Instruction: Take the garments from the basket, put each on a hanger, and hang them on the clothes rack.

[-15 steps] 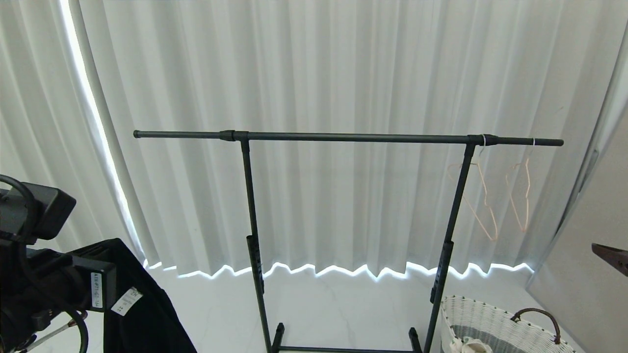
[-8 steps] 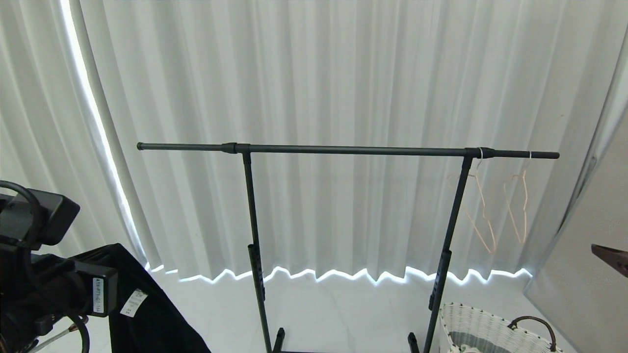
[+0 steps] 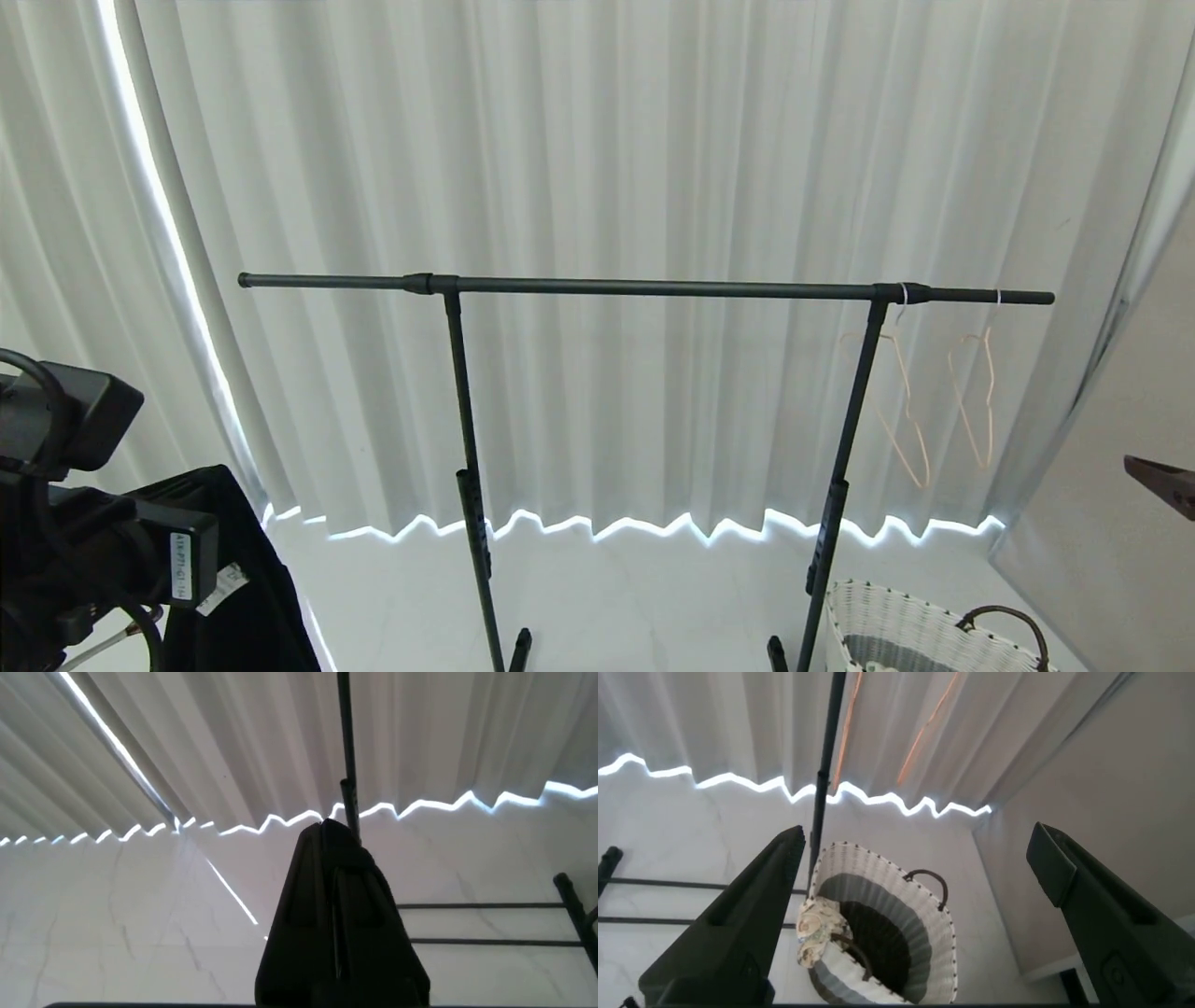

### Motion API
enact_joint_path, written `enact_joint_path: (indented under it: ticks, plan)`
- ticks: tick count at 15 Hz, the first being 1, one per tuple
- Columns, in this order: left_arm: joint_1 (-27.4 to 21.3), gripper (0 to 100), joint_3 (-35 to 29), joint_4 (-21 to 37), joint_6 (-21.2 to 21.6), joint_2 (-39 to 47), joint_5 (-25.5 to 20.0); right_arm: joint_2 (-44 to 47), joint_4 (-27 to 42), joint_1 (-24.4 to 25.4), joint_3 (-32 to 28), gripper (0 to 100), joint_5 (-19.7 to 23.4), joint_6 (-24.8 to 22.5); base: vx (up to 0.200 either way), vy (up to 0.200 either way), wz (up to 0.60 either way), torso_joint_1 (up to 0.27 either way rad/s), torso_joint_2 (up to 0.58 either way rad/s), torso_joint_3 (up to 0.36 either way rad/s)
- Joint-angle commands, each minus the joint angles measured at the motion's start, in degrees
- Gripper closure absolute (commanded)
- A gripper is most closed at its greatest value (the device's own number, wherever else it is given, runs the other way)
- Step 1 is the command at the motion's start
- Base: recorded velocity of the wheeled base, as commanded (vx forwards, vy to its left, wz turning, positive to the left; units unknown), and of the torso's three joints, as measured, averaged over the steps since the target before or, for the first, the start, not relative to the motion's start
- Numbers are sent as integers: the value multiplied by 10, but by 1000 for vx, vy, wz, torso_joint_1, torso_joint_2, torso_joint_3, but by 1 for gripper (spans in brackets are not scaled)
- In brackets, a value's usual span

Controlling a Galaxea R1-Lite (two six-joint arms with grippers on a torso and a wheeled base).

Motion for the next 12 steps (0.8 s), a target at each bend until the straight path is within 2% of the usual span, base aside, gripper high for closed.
enact_joint_path:
  ticks: [1, 7, 12]
  plan:
    - [-1, 100, 0, -1, 1, -8, 0, 0, -1, 0, 0, 0, 0, 0, 0, -200, 0, 22, 7, -7]
    - [-1, 100, -1, -1, 1, -11, 0, -1, -2, 0, 0, 0, 0, 0, 0, -200, 0, 2, 0, 3]
    - [-1, 100, -1, -1, 1, -18, 0, 5, -21, 2, 0, 0, 2, 0, 0, 0, 0, 0, 0, 0]
